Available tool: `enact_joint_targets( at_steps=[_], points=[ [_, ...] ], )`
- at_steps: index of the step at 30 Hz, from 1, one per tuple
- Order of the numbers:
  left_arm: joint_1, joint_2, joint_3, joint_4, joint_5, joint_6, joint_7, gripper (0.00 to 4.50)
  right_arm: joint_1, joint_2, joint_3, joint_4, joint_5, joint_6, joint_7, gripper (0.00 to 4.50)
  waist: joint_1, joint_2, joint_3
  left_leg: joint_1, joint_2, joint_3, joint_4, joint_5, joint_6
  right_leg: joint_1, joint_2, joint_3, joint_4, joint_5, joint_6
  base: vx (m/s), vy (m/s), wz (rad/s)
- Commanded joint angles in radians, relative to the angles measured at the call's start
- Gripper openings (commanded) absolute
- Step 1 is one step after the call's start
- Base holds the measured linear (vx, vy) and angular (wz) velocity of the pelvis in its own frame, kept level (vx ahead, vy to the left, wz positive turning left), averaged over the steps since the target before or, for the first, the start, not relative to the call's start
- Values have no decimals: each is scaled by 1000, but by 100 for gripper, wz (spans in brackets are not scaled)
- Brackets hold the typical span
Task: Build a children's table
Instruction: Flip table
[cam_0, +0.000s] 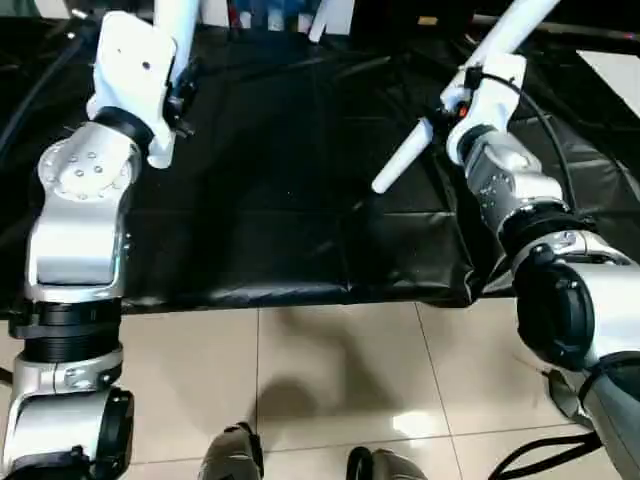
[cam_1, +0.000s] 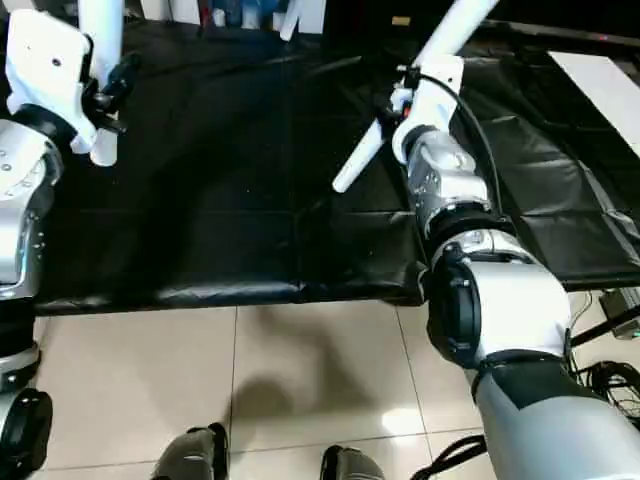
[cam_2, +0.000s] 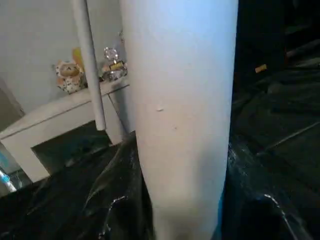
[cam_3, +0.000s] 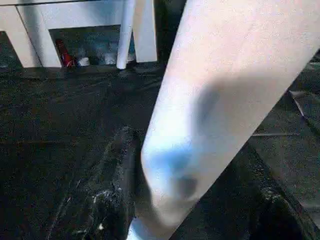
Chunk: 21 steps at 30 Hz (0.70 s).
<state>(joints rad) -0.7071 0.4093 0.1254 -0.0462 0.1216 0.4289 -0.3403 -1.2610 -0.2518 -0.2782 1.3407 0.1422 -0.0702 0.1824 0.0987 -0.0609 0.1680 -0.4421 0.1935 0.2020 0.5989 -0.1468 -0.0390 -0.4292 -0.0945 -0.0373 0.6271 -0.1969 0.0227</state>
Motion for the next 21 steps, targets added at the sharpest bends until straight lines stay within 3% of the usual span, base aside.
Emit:
enact_joint_targets(
  at_steps=[1,3,7,9,11,14,17,18,21],
  points=[
    [28,6,-47,14,28,2,-23,159,-14,-27,12,12,-29,-15,6,188,-11,22,-74,56,32,-13,-81,-203,-19,28,-36,28,-48,-17,-238,0,0,0],
    [32,2,-47,15,28,1,-16,159,-13,-32,15,11,-33,-19,10,185,-13,16,-77,54,32,-11,-78,-177,-8,31,-36,29,-46,0,-243,0,0,0],
    [47,-2,-42,16,26,-4,0,159,-13,-44,19,8,-38,-31,25,180,-14,17,-78,52,32,-9,-75,-145,9,32,-35,29,-44,20,-249,0,0,0],
    [58,0,-37,19,22,-10,17,159,-17,-53,18,2,-46,-47,34,179,-18,13,-88,53,31,-7,-70,-114,20,37,-34,30,-39,50,-257,0,0,0],
    [74,-3,-29,25,25,-21,43,159,-21,-61,14,-9,-43,-67,41,178,-20,16,-93,54,31,-4,-64,-68,43,36,-30,29,-33,104,-269,0,0,0],
    [106,-16,-15,26,35,-39,81,159,-13,-67,23,-34,-43,-106,56,175,-24,8,-102,50,30,-1,-57,-30,73,42,-29,30,-28,151,-287,0,0,0],
    [145,-29,-4,19,41,-56,120,159,30,-63,50,-87,-59,-150,86,172,-23,10,-107,47,31,0,-48,25,112,42,-28,29,-20,212,-301,0,0,0],
    [145,-29,-4,19,41,-56,120,159,30,-63,50,-87,-59,-150,86,172,-23,5,-107,45,31,1,-46,41,125,42,-28,29,-19,221,-304,0,0,0],
    [165,-30,7,18,43,-66,143,159,69,-59,55,-134,-61,-155,88,169,-21,5,-112,49,32,2,-43,43,132,41,-26,29,-19,203,-304,0,0,0]
  ],
)
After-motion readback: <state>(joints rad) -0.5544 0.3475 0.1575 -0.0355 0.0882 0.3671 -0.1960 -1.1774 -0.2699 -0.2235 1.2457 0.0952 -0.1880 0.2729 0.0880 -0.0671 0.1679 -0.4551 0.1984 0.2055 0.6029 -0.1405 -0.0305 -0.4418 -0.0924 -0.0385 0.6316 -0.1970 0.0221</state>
